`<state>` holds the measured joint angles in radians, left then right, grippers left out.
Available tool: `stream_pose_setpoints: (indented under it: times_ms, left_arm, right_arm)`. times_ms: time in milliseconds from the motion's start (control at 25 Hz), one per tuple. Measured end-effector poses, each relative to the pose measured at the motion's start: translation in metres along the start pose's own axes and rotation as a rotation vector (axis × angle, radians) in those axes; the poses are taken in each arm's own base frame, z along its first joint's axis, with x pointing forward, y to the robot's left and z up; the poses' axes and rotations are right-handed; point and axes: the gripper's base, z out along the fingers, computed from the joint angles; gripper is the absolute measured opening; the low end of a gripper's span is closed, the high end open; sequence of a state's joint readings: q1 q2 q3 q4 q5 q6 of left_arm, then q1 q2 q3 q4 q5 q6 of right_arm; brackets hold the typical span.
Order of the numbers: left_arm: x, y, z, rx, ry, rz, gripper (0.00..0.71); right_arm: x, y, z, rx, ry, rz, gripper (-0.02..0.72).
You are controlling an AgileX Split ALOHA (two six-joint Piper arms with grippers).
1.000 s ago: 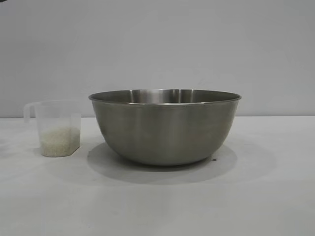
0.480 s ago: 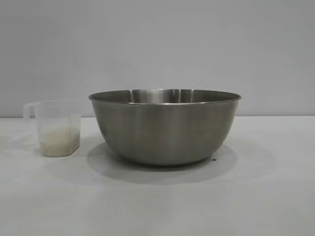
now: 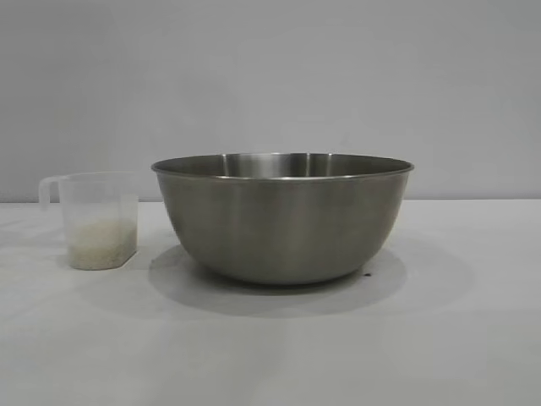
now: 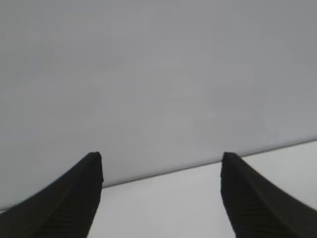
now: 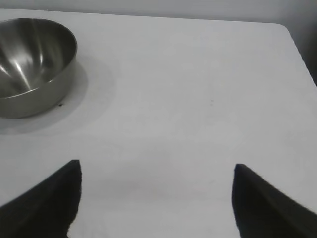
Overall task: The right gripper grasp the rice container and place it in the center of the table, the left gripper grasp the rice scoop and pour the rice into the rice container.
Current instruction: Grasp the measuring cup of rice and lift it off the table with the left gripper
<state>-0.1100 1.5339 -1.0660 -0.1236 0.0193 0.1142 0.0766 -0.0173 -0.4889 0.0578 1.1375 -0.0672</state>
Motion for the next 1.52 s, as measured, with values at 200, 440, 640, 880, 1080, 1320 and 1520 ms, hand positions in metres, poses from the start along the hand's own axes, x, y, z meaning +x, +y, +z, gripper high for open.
stream_pose_setpoints:
  times_ms: [200,440,640,880,1080,1320,1520]
  left_arm:
    - [0.023,0.001,-0.018,-0.008,0.000,-0.020,0.444]
    - [0.048,0.002,-0.050,-0.020,-0.042,-0.049,0.444]
    - [0.077,0.003,-0.073,-0.028,-0.036,-0.056,0.444]
    - [0.120,0.003,-0.090,-0.020,-0.031,-0.113,0.444]
    - [0.155,-0.006,-0.102,0.078,-0.073,-0.077,0.444]
    - [0.176,-0.011,-0.118,0.145,-0.153,-0.084,0.444]
    - [0.182,-0.014,-0.112,0.173,-0.133,-0.068,0.444]
  right_arm:
    - [0.000,0.000,0.000,0.000,0.000,0.000,0.589]
    - [0.000,0.000,0.000,0.000,0.000,0.000,0.589]
    - [0.000,0.000,0.000,0.000,0.000,0.000,0.589]
    - [0.000,0.000,0.000,0.000,0.000,0.000,0.589]
    - [0.000,0.000,0.000,0.000,0.000,0.000,0.589]
    - [0.000,0.000,0.000,0.000,0.000,0.000,0.589]
    - [0.000,0.000,0.000,0.000,0.000,0.000,0.589]
